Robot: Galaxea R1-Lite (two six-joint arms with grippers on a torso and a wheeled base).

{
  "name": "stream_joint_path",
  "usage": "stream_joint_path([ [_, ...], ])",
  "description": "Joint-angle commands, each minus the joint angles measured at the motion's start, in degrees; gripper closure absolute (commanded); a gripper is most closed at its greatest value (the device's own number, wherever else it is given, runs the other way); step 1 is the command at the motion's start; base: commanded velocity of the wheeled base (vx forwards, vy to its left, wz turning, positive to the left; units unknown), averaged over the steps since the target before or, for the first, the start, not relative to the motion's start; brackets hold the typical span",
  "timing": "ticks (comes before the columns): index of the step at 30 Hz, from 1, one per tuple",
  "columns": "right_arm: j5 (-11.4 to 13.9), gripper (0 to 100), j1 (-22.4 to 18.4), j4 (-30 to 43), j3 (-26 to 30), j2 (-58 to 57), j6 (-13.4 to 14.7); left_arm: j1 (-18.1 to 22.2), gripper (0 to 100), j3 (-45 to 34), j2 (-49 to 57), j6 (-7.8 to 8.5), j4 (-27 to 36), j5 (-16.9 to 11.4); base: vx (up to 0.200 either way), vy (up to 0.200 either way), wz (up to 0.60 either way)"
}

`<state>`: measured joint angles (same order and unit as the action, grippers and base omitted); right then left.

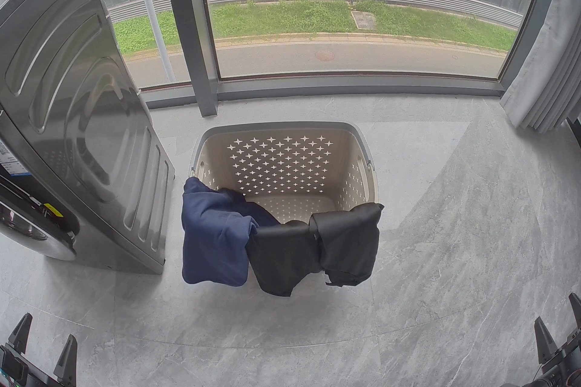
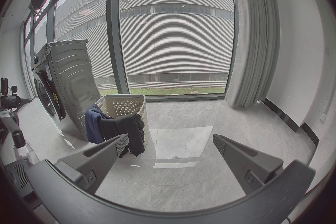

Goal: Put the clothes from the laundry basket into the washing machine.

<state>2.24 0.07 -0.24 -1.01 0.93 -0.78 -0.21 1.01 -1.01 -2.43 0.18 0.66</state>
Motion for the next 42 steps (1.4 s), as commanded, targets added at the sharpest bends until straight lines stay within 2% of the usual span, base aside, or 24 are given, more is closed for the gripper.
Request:
stream_joint_path([
  [1, 0.0, 0, 0.0, 0.0, 1.0, -0.9, 0.0, 0.0, 0, -0.9, 0.8, -0.04, 0.0, 0.0, 0.0, 0.0, 0.0],
  [42, 0.0, 0, 0.0, 0.0, 1.0, -0.9, 0.0, 0.0, 0, -0.8, 0.8, -0.04, 0.0, 0.0, 0.0, 0.2, 0.0],
])
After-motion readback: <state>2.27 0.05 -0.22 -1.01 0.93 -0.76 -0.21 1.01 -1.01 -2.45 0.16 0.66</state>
